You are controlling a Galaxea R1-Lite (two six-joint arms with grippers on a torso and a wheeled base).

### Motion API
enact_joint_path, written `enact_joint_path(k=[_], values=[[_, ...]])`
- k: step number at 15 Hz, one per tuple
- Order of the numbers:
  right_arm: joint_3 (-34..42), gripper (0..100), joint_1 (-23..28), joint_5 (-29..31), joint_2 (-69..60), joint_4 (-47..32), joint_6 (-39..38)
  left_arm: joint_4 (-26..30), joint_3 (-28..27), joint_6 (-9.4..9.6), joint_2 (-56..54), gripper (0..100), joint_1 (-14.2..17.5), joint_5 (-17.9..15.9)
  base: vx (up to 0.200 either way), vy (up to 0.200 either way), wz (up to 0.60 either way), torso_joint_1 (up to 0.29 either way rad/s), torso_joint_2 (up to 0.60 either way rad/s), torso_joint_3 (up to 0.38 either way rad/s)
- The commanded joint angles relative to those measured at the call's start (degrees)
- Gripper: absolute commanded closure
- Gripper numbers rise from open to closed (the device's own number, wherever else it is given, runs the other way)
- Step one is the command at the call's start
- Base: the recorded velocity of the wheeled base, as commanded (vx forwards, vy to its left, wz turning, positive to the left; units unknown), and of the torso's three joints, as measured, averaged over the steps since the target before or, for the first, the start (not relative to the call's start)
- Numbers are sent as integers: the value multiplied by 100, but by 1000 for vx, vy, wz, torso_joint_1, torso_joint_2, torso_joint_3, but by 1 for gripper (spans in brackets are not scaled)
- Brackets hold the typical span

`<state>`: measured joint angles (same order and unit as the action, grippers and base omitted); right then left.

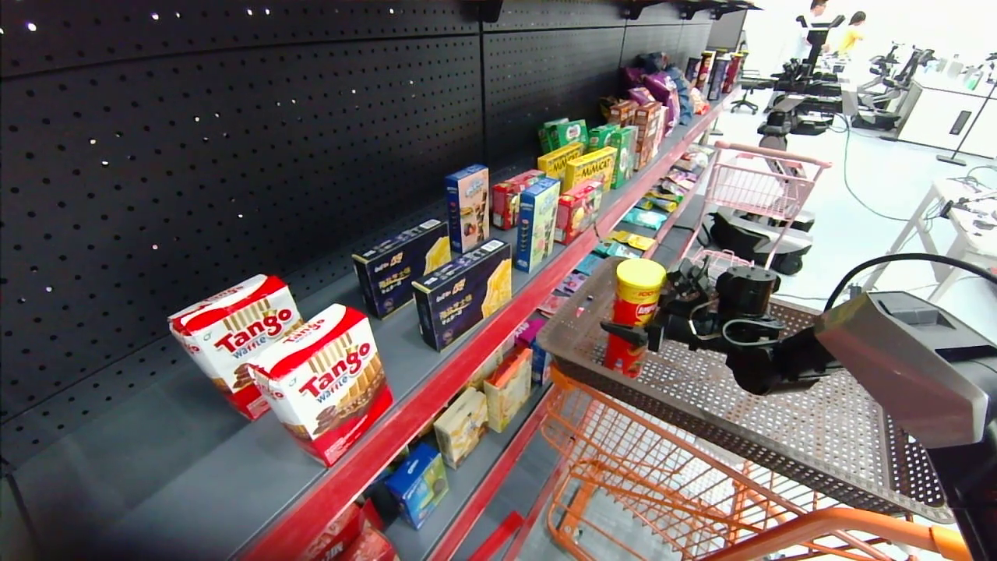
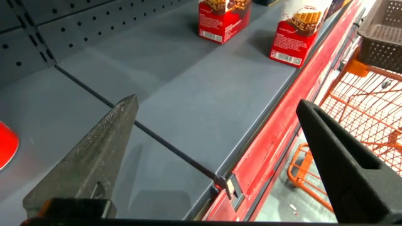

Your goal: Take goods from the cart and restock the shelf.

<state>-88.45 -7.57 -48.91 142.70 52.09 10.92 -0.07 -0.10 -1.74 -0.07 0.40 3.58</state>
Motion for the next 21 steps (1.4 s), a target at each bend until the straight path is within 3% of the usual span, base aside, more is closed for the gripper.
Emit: enact_joint_path(k=[1, 2, 3, 10, 13, 15, 19, 20, 21], values=[[-58, 0, -52, -13, 47, 3, -11, -1, 1, -1, 7, 0, 4, 2, 0, 0, 0, 0, 0, 0], [-58, 0, -60, -13, 47, 3, -55, -1, 1, -1, 7, 0, 4, 2, 0, 0, 0, 0, 0, 0], [-67, 100, -60, -66, 47, 12, -125, -1, 1, -1, 7, 0, 4, 2, 0, 0, 0, 0, 0, 0], [197, 100, -96, -75, -41, 91, -99, -1, 1, -1, 7, 0, 4, 2, 0, 0, 0, 0, 0, 0], [355, 100, -60, 83, -638, -85, -143, -1, 1, -1, 7, 0, 4, 2, 0, 0, 0, 0, 0, 0], [689, 100, -69, 602, -1298, -498, -161, -1, 1, -1, 7, 0, 4, 2, 0, 0, 0, 0, 0, 0], [1621, 100, -192, 1217, -2291, -524, -249, -1, 1, -1, 7, 0, 4, 2, 0, 0, 0, 0, 0, 0], [2052, 100, -306, 1780, -2721, -560, -389, -1, 1, -1, 7, 0, -5, 2, 0, 0, 0, 0, 0, 0], [2324, 100, -359, 1929, -2959, -551, -451, -1, 1, -1, 7, 0, 4, 2, 0, 0, 0, 0, 0, 0]])
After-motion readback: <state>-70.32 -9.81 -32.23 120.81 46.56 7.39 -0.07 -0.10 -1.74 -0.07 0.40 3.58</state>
